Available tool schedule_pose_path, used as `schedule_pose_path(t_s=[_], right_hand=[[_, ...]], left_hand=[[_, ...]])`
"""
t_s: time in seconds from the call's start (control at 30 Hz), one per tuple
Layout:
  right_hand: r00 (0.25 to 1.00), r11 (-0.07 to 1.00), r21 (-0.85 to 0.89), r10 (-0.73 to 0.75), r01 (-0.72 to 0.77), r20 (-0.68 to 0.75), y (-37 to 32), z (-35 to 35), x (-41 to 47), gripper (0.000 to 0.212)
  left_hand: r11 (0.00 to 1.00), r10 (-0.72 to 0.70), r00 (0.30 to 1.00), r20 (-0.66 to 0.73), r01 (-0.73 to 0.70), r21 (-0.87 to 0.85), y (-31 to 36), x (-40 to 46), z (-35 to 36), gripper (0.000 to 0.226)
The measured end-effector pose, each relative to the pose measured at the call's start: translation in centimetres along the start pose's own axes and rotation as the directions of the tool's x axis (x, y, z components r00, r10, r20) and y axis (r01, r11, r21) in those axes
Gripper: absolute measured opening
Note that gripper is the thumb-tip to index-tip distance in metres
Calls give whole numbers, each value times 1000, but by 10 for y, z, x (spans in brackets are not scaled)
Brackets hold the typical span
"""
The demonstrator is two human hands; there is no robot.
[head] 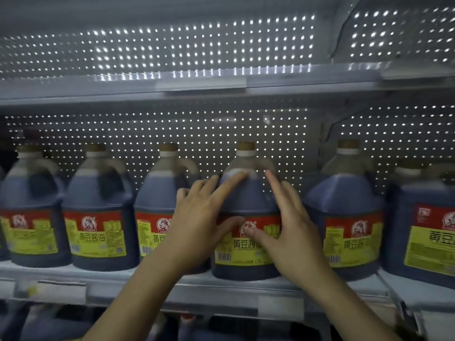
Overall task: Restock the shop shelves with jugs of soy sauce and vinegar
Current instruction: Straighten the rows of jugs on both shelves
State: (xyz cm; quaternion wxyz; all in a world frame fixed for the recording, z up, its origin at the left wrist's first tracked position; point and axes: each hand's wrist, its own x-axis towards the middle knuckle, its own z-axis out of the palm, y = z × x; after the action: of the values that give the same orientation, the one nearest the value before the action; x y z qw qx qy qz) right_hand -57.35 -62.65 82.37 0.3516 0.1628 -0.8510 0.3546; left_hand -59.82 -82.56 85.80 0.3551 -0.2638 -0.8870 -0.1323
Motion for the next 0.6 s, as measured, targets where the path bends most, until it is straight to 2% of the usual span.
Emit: schedule_pose_path(t_s=[0.23,0.37,0.43,0.5,0.57,0.6], right_hand=[[998,996,-77,30,-34,-48,-16,9,-3,110],[997,997,20,71,-71,-20,-15,-6,-10,105],[992,995,29,101,-99,-81,-12,-27,-17,92],[972,993,-94,52,-75,-230,-3,-56,-21,68],[948,977,-185,40,-103,-316,14,-86,-22,56],[945,973,-195,56,-124,-321,21,-100,-21,60]], left_hand=[[996,41,999,13,-40,-80,-13,3,4,78],[994,51,999,-17,-52,-93,-12,1,0,83],[989,54,992,-116,-69,-134,-3,2,-5,81],[959,101,965,-243,-159,-234,14,8,-3,74],[908,167,957,-239,-244,-342,39,18,5,69],[895,201,958,-206,-265,-360,53,24,10,69]])
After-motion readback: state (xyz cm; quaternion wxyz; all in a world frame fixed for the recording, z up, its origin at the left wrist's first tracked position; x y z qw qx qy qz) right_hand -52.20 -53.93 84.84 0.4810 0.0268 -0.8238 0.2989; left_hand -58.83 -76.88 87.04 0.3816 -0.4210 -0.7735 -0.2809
